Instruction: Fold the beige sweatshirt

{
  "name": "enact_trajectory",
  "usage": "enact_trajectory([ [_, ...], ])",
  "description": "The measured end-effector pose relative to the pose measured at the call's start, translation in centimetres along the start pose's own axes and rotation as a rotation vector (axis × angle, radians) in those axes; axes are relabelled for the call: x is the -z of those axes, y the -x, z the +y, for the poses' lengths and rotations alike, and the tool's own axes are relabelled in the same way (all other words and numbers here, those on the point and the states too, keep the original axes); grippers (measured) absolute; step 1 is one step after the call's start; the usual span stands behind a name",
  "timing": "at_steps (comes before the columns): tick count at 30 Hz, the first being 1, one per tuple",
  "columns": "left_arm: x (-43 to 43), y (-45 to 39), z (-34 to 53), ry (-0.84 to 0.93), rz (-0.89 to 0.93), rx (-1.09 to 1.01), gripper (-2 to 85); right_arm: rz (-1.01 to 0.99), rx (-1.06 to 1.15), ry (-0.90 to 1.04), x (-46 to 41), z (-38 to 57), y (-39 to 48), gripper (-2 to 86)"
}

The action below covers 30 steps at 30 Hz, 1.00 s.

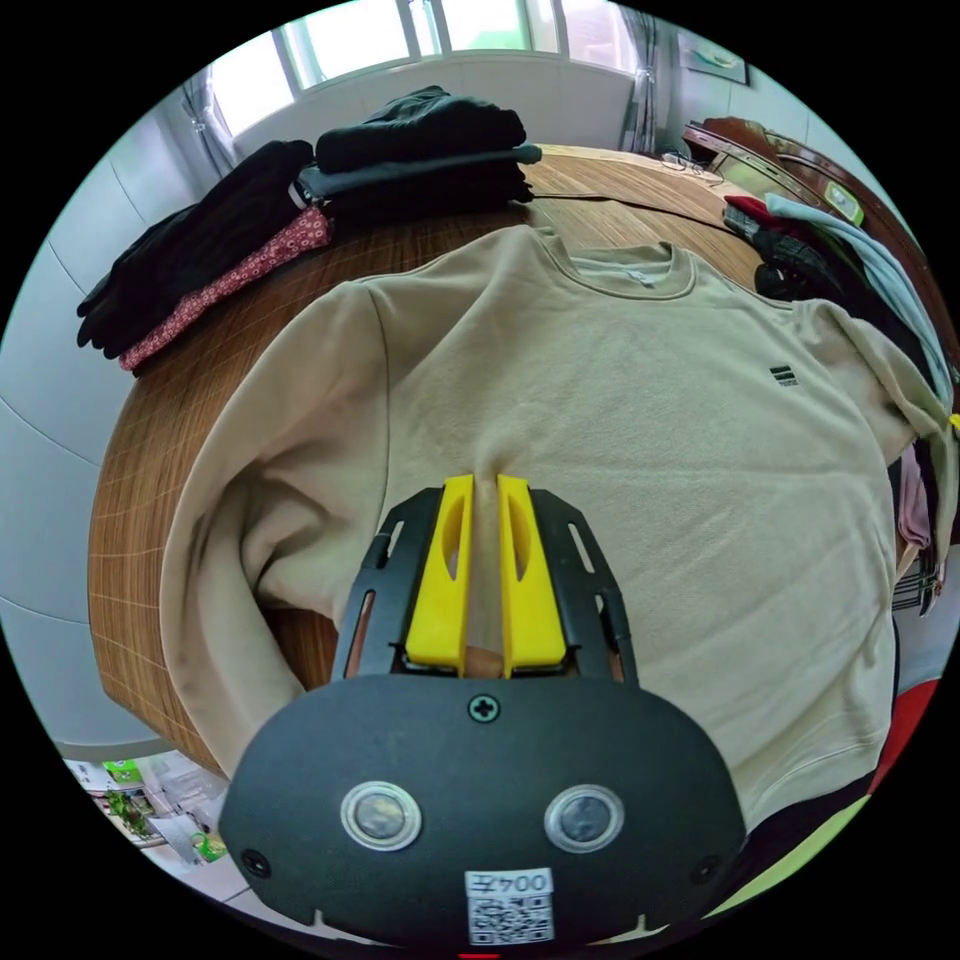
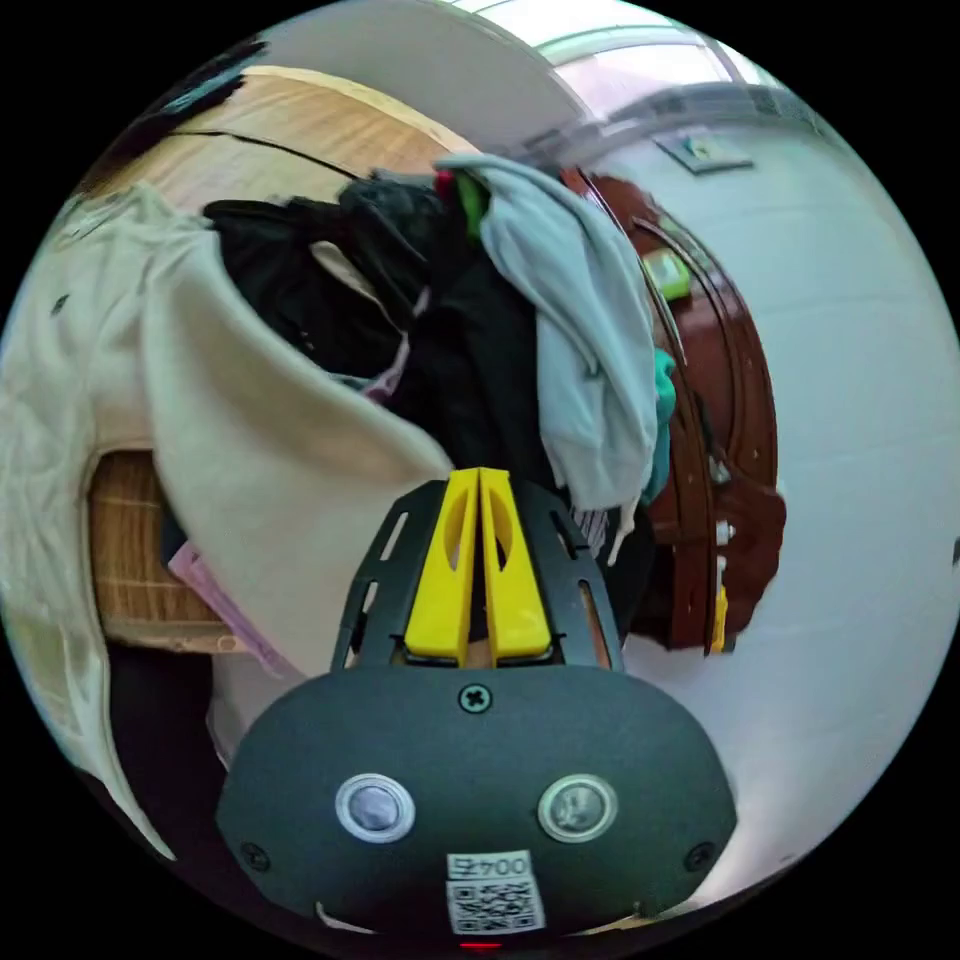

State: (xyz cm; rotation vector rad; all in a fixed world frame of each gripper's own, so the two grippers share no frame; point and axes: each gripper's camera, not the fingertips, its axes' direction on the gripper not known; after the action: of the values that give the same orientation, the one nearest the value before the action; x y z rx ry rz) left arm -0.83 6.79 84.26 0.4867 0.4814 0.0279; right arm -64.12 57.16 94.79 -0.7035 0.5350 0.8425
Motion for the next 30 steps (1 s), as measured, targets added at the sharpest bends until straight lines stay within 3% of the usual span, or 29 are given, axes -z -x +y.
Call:
enact_trajectory([
  [2,-0.4,0.5,0.9,-0.002,0.003,0.005,3.2,-0.008,-0.092,0.092,-2.9,0.4,-0.7,0.0],
  [4,-0.6,0.9,1.5,-0.001,0.003,0.007,3.4,0.023,-0.194,0.014,-1.9,1.6,-1.2,-0.3],
  [7,-1.1,1.5,2.6,0.000,0.003,0.003,3.8,-0.147,-0.322,-0.237,3.3,3.9,-0.3,-0.6],
  [9,-1.4,2.0,3.5,-0.004,0.004,0.005,4.2,-0.419,-0.247,-0.362,6.5,4.3,3.1,-0.7],
  [12,-1.5,3.2,4.6,-0.005,0.026,0.014,5.2,-0.700,-0.087,-0.377,8.4,2.8,9.5,-0.8],
  [16,1.9,6.7,7.4,0.010,0.129,-0.023,8.7,-0.680,0.111,-0.298,8.7,0.5,17.8,-0.8],
  [18,4.0,9.2,10.4,-0.023,0.069,-0.013,10.6,-0.618,0.156,-0.201,7.0,-0.8,21.3,-0.8],
  [20,6.5,13.5,16.4,-0.062,-0.060,0.068,12.6,-0.592,0.167,-0.134,5.2,-1.2,22.9,-0.7],
  [23,8.9,19.3,27.7,-0.170,-0.131,0.279,14.4,-0.584,0.135,-0.194,4.7,-0.1,23.1,-0.7],
  [30,3.5,28.4,56.1,-0.220,0.208,0.908,17.3,-0.533,0.111,-0.209,3.9,0.4,23.4,-0.7],
])
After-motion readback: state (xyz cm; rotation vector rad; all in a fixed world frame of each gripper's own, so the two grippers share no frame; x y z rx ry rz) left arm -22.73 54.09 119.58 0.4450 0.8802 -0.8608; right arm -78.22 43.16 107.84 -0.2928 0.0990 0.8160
